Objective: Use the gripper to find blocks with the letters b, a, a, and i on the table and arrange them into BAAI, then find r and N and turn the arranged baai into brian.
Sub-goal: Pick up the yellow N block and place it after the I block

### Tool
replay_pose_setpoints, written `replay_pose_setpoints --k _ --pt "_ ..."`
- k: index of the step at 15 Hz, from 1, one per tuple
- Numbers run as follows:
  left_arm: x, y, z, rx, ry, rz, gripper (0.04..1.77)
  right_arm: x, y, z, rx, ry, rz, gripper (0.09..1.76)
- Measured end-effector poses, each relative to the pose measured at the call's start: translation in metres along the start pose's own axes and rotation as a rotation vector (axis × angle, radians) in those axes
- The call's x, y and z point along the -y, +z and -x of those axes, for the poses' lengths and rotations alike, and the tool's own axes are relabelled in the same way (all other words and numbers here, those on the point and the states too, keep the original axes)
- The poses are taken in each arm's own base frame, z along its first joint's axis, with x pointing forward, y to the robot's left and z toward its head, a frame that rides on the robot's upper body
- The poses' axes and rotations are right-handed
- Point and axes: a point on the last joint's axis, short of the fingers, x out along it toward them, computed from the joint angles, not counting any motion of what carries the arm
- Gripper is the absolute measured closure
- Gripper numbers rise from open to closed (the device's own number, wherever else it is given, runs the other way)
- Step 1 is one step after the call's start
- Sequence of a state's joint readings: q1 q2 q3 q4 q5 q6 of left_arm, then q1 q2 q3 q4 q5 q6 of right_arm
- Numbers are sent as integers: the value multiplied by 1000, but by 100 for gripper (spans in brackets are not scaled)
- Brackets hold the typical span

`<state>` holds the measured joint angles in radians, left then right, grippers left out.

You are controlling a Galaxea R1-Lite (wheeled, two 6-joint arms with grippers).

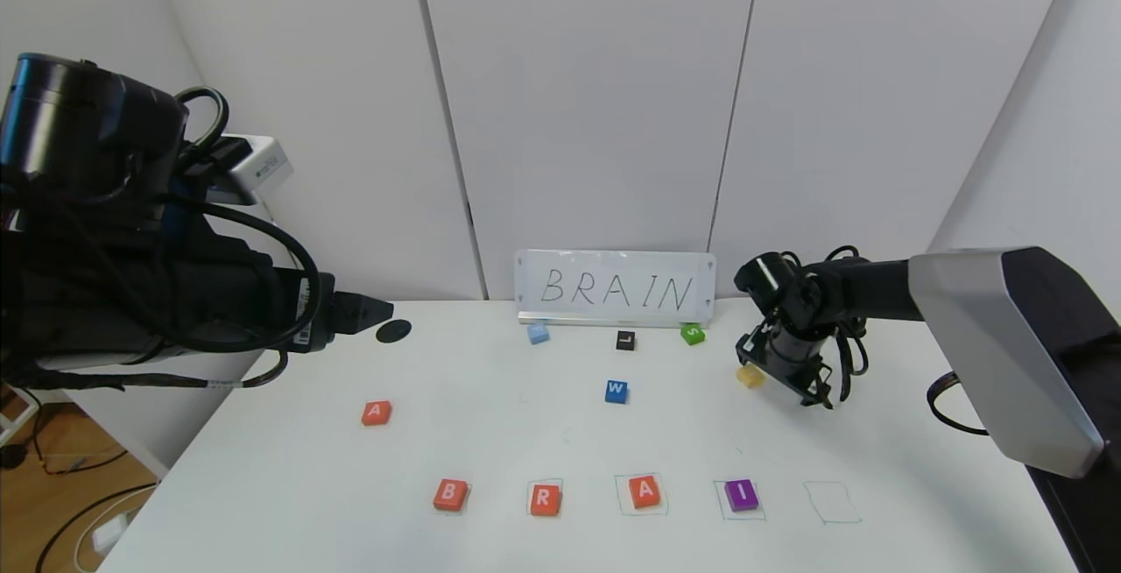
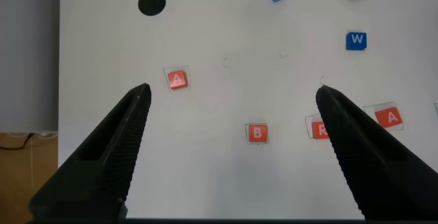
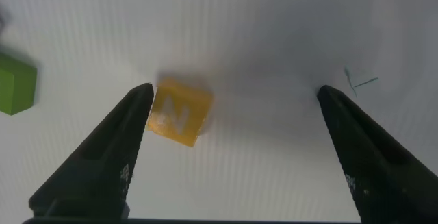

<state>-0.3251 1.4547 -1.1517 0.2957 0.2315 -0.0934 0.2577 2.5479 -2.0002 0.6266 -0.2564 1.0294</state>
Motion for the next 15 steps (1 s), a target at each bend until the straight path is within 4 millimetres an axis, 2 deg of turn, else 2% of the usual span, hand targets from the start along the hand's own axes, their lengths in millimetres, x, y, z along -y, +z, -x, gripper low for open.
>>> replay_pose_setpoints --k 15 --pt "2 0 1 2 -7 -6 9 -1 -3 1 -10 -4 -1 14"
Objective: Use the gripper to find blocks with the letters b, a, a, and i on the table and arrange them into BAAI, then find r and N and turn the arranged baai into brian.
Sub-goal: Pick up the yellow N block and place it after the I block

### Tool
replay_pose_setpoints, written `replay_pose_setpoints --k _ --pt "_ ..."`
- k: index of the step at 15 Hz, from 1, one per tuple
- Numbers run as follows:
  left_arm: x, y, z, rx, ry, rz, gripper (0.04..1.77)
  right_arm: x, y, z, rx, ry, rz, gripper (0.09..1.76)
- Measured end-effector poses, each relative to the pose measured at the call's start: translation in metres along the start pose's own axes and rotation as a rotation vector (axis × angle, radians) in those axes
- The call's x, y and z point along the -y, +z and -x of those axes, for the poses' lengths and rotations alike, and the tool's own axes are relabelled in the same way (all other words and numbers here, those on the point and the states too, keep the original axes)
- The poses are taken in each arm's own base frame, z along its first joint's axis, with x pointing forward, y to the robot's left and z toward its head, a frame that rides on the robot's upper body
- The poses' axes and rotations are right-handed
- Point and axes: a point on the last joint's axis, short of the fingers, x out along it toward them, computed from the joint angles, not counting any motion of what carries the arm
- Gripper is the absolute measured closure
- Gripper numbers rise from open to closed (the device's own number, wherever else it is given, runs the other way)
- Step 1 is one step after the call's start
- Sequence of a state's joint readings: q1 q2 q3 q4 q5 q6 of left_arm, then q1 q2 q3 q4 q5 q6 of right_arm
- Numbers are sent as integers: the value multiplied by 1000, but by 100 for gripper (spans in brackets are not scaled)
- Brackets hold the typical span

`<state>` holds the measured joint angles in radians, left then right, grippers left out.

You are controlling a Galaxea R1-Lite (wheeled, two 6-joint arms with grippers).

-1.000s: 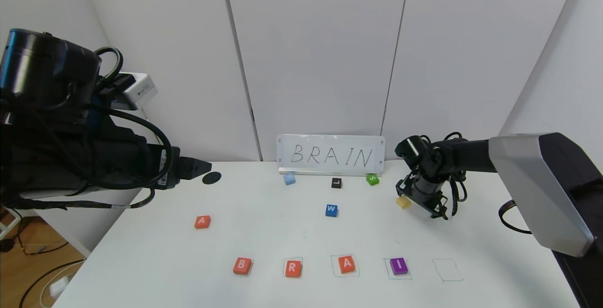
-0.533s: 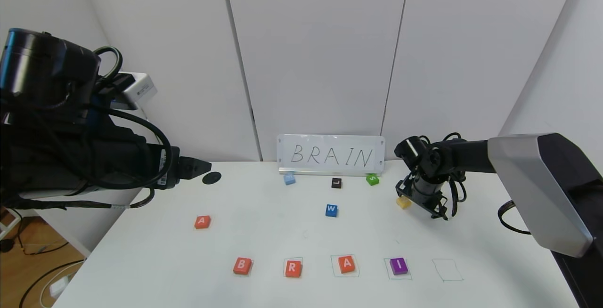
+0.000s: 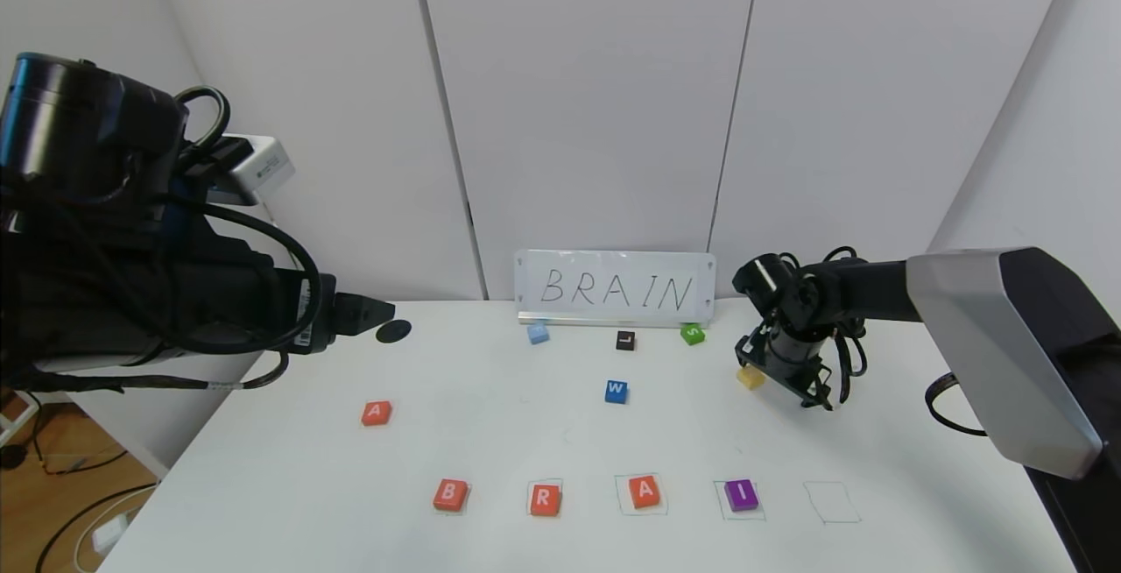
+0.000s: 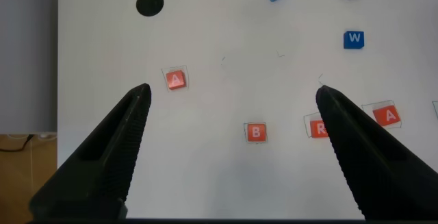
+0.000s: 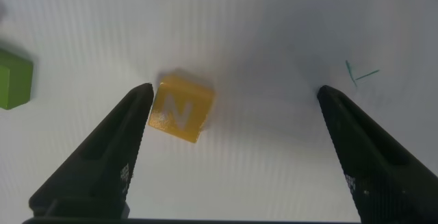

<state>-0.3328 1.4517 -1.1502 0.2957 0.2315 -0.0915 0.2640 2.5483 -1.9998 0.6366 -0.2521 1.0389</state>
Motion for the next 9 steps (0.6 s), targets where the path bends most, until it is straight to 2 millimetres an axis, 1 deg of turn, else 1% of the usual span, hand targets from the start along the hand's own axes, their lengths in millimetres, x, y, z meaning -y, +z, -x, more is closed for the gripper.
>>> replay_pose_setpoints --k 9 --pt "0 0 2 5 0 1 9 -1 -3 2 -3 -3 -65 14"
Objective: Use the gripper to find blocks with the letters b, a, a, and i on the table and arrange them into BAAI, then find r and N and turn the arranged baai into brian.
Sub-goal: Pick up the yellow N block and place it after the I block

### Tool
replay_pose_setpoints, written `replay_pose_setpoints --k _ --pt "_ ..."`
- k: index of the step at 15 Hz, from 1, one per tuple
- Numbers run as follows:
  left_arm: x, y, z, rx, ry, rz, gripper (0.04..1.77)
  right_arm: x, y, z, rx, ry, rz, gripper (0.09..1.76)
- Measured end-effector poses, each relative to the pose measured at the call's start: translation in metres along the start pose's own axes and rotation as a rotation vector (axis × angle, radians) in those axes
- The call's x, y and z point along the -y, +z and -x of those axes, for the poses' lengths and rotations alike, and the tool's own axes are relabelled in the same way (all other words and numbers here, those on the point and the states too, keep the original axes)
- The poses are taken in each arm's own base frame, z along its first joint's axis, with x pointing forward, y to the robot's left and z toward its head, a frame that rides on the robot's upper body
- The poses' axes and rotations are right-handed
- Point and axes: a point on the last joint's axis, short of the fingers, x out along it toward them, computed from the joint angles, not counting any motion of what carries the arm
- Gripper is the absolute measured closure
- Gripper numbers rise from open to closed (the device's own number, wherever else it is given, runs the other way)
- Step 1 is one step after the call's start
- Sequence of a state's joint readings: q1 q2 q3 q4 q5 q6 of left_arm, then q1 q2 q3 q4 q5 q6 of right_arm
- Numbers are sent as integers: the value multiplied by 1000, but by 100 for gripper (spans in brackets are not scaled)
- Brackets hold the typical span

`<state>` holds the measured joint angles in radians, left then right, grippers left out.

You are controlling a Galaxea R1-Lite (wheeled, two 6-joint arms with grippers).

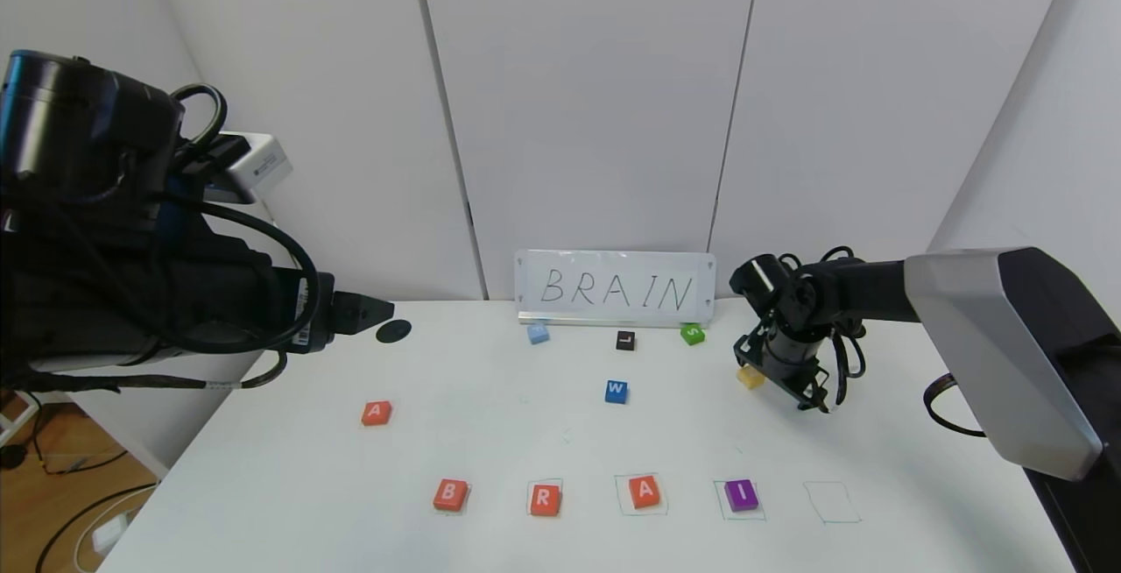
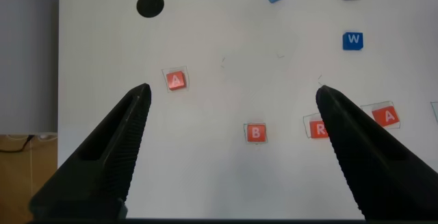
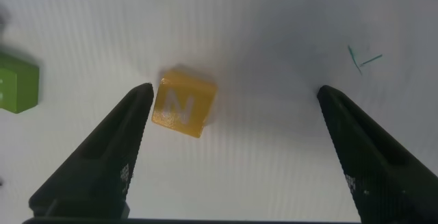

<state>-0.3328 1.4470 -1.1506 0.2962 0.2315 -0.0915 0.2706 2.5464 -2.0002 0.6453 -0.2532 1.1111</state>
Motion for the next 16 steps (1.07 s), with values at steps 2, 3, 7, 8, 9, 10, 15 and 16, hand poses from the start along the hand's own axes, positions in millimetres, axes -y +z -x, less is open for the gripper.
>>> replay_pose_setpoints --k 2,3,7,8,9,10,15,16 --pt "0 0 0 1 0 1 9 1 1 1 -3 -8 -14 14" --pt "0 0 1 2 0 1 9 2 2 1 -3 -10 -18 14" --pt "0 0 1 4 0 1 9 2 1 1 -2 -12 -34 14" --pt "0 0 2 4 -1 1 9 2 1 1 -3 -11 -34 14" --pt "0 0 2 5 0 1 9 2 1 1 -3 -11 -33 14" --pt "0 0 2 6 -1 2 9 1 0 1 -3 -11 -31 14" --pt "-1 0 3 8 -1 2 9 1 -2 2 -7 -13 -25 57" --pt "-1 1 3 8 -1 2 9 1 -2 2 -6 -13 -25 71"
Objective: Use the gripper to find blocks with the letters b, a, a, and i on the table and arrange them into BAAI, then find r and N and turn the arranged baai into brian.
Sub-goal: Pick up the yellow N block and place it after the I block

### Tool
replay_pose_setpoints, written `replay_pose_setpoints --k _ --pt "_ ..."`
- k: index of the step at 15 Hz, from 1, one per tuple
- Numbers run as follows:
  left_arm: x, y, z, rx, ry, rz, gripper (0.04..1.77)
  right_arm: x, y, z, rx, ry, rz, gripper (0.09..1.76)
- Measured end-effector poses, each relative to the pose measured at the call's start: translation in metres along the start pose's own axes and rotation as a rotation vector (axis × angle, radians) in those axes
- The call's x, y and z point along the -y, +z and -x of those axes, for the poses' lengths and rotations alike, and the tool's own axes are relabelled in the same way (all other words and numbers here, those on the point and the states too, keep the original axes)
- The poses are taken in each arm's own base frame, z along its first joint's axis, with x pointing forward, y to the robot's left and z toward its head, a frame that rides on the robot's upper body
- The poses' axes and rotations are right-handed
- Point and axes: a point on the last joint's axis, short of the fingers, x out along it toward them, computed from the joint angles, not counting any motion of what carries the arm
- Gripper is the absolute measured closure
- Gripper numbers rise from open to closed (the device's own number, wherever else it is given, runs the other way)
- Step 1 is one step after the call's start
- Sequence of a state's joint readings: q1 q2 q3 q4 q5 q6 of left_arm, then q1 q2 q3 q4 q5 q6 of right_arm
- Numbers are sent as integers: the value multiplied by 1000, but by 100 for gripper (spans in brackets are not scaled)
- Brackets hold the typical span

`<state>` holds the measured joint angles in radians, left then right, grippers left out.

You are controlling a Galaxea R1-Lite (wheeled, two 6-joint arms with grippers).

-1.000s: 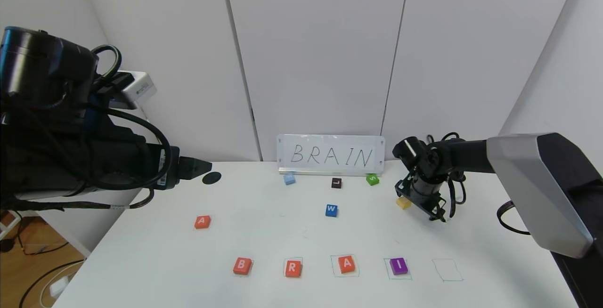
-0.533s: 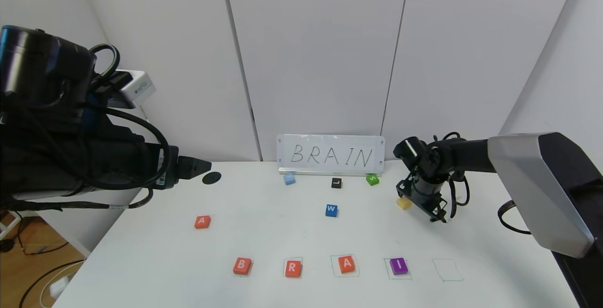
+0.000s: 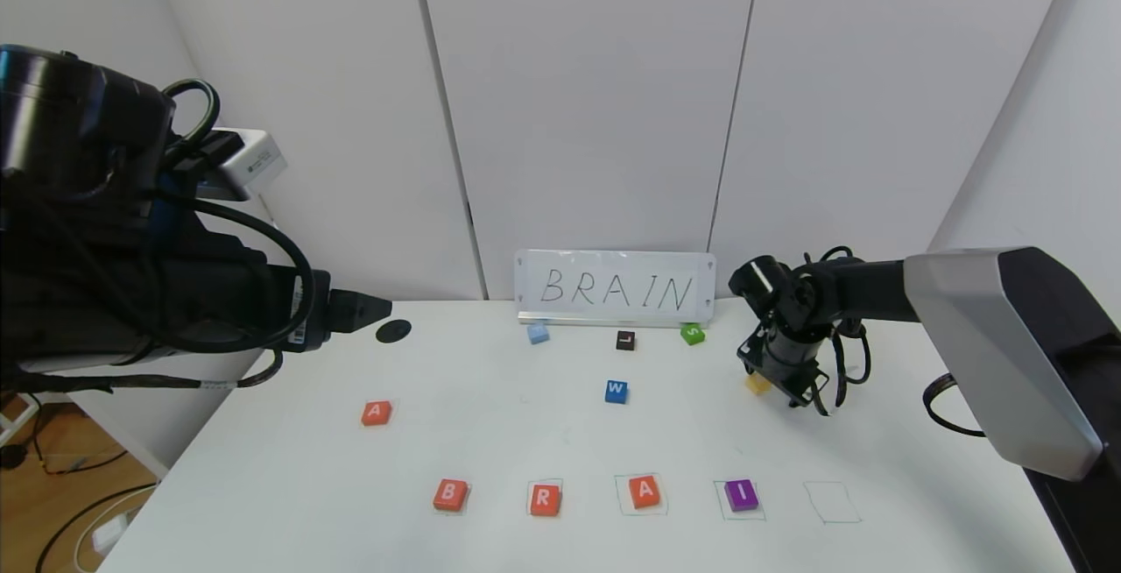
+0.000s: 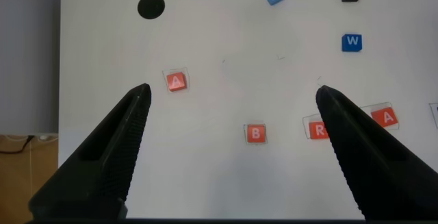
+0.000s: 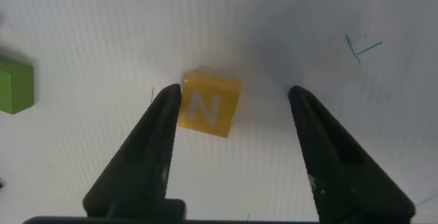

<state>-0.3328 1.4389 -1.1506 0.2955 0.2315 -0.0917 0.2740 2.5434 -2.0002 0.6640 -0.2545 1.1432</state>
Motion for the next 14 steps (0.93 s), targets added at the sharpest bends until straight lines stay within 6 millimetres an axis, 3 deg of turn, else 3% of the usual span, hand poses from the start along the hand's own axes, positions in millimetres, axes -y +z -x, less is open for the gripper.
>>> replay_pose_setpoints --k 5,14 --pt "1 0 0 -1 -4 -3 9 0 0 0 0 0 1 130" --pt "1 0 0 0 -4 -4 9 3 0 7 -10 -23 18 130"
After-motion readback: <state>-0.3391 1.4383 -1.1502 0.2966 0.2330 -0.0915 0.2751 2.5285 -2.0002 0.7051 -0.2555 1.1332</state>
